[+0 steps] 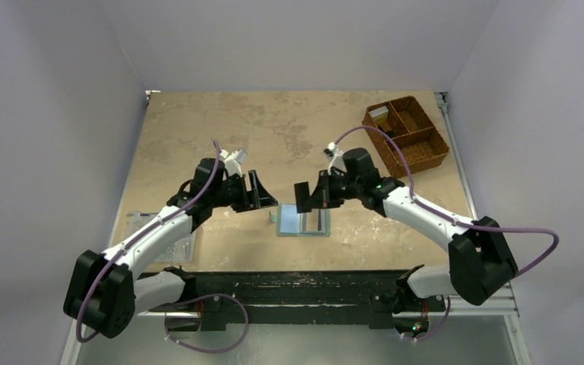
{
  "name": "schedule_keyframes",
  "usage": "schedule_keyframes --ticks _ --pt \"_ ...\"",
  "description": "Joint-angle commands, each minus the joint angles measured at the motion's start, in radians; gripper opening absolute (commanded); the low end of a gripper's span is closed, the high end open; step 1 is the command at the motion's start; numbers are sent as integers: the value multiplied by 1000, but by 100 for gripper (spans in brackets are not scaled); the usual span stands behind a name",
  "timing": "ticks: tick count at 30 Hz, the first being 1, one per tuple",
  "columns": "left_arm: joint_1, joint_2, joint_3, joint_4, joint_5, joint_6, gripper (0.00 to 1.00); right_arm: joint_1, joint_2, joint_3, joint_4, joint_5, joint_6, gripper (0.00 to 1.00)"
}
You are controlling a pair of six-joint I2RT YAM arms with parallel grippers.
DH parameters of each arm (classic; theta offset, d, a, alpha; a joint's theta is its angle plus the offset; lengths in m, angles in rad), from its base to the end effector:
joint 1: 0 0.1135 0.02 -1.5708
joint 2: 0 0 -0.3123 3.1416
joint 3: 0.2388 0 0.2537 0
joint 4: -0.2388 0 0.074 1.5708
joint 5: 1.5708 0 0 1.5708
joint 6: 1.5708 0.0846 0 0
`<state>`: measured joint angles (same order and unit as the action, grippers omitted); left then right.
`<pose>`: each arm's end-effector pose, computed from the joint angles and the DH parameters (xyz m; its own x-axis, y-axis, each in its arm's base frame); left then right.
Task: Put the credit cards into the card holder
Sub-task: Pick up the credit card from the center of the board.
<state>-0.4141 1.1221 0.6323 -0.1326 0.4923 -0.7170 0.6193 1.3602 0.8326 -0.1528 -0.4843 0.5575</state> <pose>0.2137 -0.1376 0.2453 -0.8663 -0.2518 -0.4314 0.1816 0.6458 -0.7416 0.2325 0.2141 0.2530 -0.8624 -0.0397 -0.5047 -0.4150 0.6265 0.6598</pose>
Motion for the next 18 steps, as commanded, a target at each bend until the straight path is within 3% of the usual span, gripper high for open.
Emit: schedule_keyframes --ticks 1,8,14,18 --pt "0 108 8 158 161 -14 66 -113 26 -42 -32 -186 -102 0" --pt "-3 247 -76 613 373 -233 68 -138 -4 -151 248 -349 15 0" --pt "-6 300 -139 843 414 -386 70 -139 -15 -216 463 -394 163 0" --pt "-8 325 -157 961 419 -459 65 -139 -32 -243 605 -421 254 0"
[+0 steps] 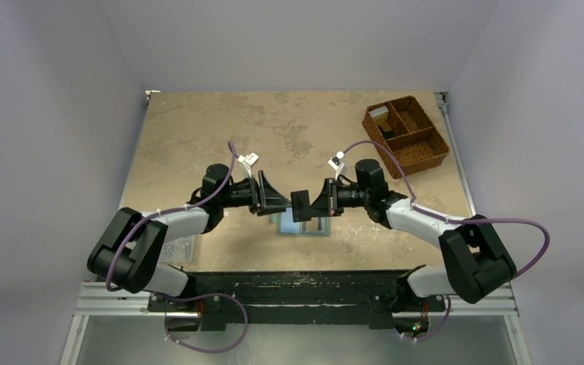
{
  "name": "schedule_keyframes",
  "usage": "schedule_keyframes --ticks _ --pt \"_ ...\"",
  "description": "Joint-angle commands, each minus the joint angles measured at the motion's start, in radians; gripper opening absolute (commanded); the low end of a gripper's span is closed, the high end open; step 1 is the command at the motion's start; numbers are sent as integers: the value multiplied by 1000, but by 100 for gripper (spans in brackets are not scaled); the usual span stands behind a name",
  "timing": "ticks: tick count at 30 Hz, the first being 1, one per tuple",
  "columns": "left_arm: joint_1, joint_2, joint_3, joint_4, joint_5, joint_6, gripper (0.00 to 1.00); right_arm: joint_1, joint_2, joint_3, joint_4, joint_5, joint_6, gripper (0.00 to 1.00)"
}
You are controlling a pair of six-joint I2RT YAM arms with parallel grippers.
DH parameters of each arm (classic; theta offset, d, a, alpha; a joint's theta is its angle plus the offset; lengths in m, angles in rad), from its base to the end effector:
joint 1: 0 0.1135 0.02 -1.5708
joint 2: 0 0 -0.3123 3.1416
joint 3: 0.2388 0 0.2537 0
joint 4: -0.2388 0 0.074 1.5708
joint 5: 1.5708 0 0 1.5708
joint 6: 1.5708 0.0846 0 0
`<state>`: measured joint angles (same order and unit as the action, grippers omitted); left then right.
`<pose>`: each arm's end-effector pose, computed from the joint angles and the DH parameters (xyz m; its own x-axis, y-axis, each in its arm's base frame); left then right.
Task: Put the credit cards into the card holder
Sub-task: Pick up the credit card from the center of the board, then insert the credit card into the card holder.
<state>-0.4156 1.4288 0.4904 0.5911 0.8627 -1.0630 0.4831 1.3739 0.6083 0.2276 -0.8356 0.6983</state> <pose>0.2405 -0.1764 0.2154 -0.9519 -0.2011 -0.2313 0.1733 0.2692 -0.9474 0.2281 0.1905 0.2252 -0.9105 0.0094 -0.4134 -0.3789 0.3814 0.8432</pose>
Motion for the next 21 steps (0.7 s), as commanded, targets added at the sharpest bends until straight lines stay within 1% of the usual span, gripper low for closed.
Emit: schedule_keyframes --ticks 1,4,6,8,10,11,12,14,15,16,17,18,19,20,21 --pt "-6 22 -19 252 46 -122 64 -4 -50 -19 233 -67 119 0" --pt "-9 28 -23 317 48 -158 61 -2 -58 -15 260 -67 143 0" --pt "-14 37 -25 375 54 -189 56 -4 -54 -15 288 -76 165 0" --pt "-23 49 -26 453 56 -231 47 -4 -49 -16 325 -83 192 0" --pt "-29 63 -35 563 53 -283 42 -2 -43 -20 365 -84 219 0" --pt "-31 72 -40 610 48 -305 37 -2 -40 -21 382 -85 232 0" --pt "-31 83 -44 647 44 -332 32 -2 -35 -23 396 -87 246 0" --pt "-31 102 -49 694 41 -351 26 -2 -26 -29 422 -94 260 0" --pt "-31 109 -50 710 42 -355 20 -2 -23 -32 431 -99 263 0" --pt "-31 112 -51 709 44 -351 10 -2 -22 -38 437 -112 263 0" --pt "-29 111 -48 678 44 -328 0 -5 -24 -45 438 -120 271 0" --pt "-23 104 -40 589 45 -275 0 -17 -31 -49 397 -108 258 7" --pt "-11 90 -25 449 46 -200 0 -41 -39 -44 302 -90 200 17" --pt "6 69 -2 269 38 -90 0 -69 -49 -36 201 -62 137 28" --pt "38 49 33 48 22 24 0 -95 -54 -28 113 -39 86 37"
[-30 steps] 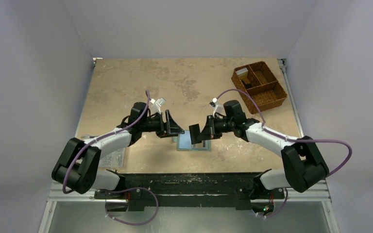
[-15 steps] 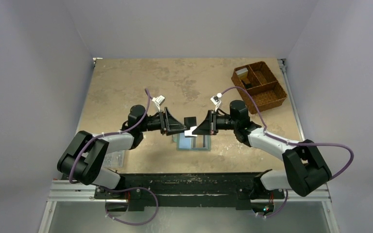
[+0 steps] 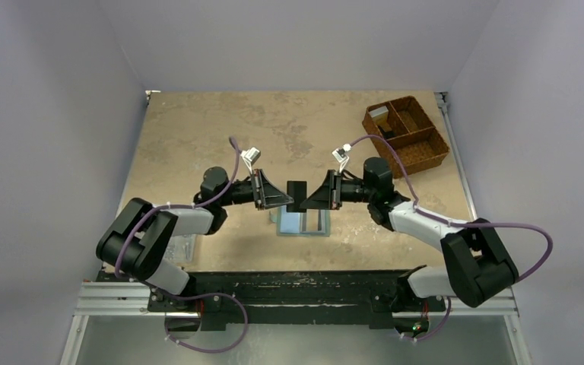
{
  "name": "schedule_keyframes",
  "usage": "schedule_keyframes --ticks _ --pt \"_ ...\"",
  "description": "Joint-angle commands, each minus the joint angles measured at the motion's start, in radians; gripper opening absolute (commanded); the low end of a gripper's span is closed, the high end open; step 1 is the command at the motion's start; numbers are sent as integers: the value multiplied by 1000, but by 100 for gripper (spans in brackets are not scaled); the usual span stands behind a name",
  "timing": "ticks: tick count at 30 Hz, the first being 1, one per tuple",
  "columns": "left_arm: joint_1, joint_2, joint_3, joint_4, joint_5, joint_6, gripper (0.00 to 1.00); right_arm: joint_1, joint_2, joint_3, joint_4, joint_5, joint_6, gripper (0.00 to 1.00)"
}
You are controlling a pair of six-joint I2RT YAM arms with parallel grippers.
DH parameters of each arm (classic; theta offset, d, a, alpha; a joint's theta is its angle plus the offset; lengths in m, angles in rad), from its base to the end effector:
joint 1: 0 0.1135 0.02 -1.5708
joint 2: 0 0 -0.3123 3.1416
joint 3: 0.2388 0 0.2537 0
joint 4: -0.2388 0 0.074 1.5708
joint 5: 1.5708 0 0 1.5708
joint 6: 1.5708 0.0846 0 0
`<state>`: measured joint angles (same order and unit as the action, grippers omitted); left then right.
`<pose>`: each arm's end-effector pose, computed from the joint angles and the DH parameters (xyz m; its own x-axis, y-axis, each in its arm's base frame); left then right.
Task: Put the credit cards into the card holder
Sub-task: Insert the credit card into the card holder.
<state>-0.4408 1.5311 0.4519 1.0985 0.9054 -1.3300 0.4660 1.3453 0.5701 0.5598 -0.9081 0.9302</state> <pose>0.2457 -0.1895 0.2390 -0.9425 -0.2183 -0.2532 0.2494 0.0451 -0.9673 0.2303 0.1905 0.2613 -0.8874 0.1059 -0.4488 -0.4233 0.1987 0.8839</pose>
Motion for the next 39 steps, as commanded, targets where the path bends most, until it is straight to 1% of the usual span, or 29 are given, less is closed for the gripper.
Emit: schedule_keyframes --ticks 1,2,3,4,5,6,8,10,14,15,19,22,27,28,34,39 --pt "86 -64 117 -667 -41 433 0 -89 -24 24 -290 71 -199 42" --pt "102 -63 175 -921 -61 567 0 -92 -17 49 -383 106 -265 45" --pt "113 -50 247 -1055 -71 667 0 -92 4 82 -481 147 -337 47" --pt "121 -23 288 -1172 -68 746 0 -85 23 109 -532 166 -380 46" --pt "124 -6 314 -1234 -63 793 0 -79 43 126 -554 169 -403 45" --pt "125 7 324 -1251 -55 816 0 -76 60 138 -558 167 -415 42" --pt "119 36 319 -1226 -21 794 0 -64 101 161 -558 157 -434 35" --pt "105 74 319 -1189 14 774 0 -54 151 182 -556 144 -439 25" --pt "66 132 327 -1163 3 775 0 -42 230 191 -538 143 -445 4" --pt "60 147 329 -1157 4 776 0 -43 250 192 -545 150 -452 1" --pt "53 200 328 -1131 14 772 0 -44 283 193 -558 215 -483 0" --pt "50 230 333 -1118 27 768 0 -48 311 193 -600 258 -497 0" --pt "48 257 338 -1114 55 771 0 -51 314 190 -628 317 -513 0" --pt "47 262 339 -1087 64 766 0 -53 319 191 -633 325 -518 0" --pt "45 222 325 -1053 70 759 0 -60 340 187 -644 346 -539 0" --pt "41 208 320 -1013 88 725 0 -63 355 186 -640 335 -549 0"
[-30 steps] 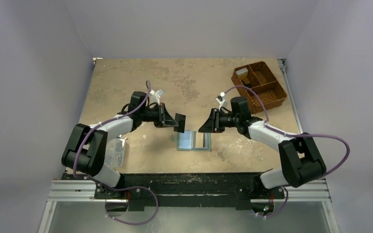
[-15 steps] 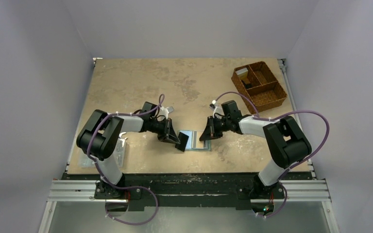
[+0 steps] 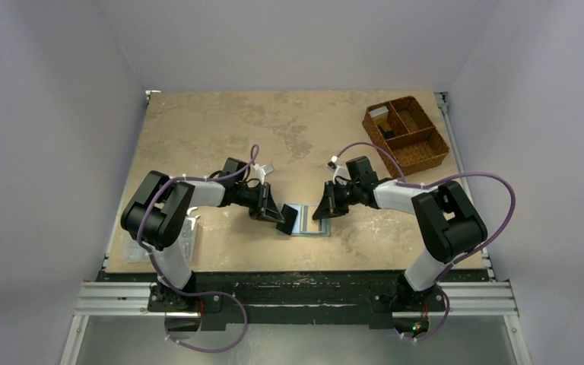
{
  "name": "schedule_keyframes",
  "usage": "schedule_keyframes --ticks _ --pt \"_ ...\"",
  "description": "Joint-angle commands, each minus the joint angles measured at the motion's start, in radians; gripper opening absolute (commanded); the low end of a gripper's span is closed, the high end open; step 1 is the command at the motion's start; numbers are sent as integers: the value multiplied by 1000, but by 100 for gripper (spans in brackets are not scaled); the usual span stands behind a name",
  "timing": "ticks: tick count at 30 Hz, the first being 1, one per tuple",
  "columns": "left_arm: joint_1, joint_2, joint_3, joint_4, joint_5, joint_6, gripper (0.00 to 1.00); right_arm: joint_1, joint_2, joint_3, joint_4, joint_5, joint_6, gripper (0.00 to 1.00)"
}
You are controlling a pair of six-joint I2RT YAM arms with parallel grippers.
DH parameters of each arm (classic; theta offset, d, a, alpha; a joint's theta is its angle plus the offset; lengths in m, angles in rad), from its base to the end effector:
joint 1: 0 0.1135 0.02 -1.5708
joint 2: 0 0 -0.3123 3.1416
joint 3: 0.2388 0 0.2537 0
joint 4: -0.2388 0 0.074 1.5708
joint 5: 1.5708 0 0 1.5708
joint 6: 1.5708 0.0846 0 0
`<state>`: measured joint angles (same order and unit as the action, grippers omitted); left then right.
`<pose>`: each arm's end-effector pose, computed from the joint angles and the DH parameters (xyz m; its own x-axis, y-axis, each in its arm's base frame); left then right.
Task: Put the credit cards into the card holder
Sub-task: Insert the credit card into the card holder.
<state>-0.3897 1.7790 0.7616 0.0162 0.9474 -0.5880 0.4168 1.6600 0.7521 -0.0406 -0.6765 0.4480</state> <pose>0.2807 -0.1896 0.1370 -0.9958 0.0589 -0.0695 0.0895 0.4884 -0.8680 0.2789 0.1814 0.1535 -0.9509 -0.0516 -0.3050 -0.2634 0.6520 0.7110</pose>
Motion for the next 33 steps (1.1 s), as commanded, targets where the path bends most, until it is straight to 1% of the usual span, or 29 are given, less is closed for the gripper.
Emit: schedule_keyframes --ticks 1,7,14,26,33 --pt "-12 -37 12 72 52 -18 0 -16 40 5 -39 103 -70 0" --pt "-38 -9 18 88 73 -24 0 -16 44 10 -39 94 -75 0" --pt "-39 23 28 75 51 -20 0 -19 42 10 -42 92 -78 0" --pt "-39 34 8 66 45 -14 0 -18 53 10 -44 83 -83 0" --pt "-38 13 -12 71 25 -23 0 -19 49 4 -45 84 -83 0"
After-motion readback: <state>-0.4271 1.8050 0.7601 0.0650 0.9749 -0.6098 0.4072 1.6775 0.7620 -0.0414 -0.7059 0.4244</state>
